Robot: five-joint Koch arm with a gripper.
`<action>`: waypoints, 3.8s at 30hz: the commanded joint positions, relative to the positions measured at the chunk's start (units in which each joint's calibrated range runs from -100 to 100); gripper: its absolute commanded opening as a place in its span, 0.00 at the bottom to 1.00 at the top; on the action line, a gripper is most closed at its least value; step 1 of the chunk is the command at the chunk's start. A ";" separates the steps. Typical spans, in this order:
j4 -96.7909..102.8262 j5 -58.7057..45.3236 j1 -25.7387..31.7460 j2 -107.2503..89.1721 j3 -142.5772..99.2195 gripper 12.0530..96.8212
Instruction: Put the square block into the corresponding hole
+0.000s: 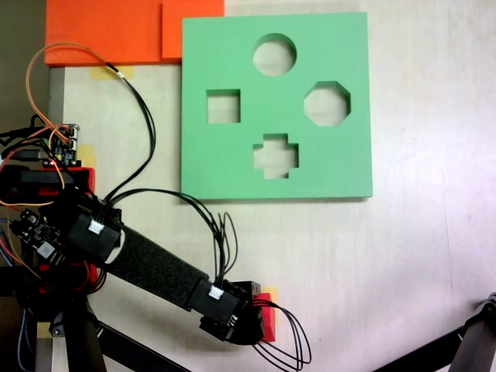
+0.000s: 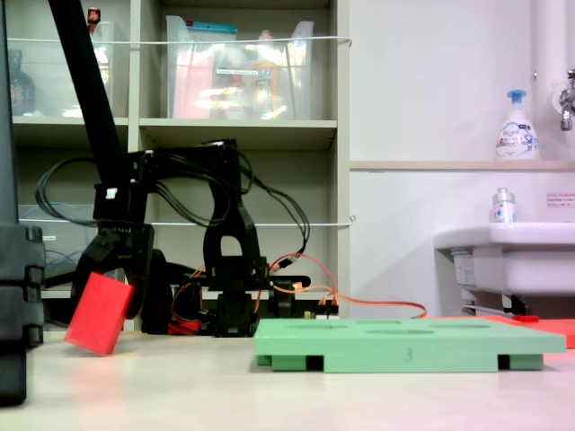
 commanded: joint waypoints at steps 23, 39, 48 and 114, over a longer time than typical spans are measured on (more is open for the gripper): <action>-15.33 10.21 8.89 -31.20 3.40 0.20; -16.68 20.12 23.39 -34.83 7.49 0.21; -16.39 26.57 30.57 -29.94 7.39 0.21; -6.09 42.30 44.00 -0.19 19.16 0.27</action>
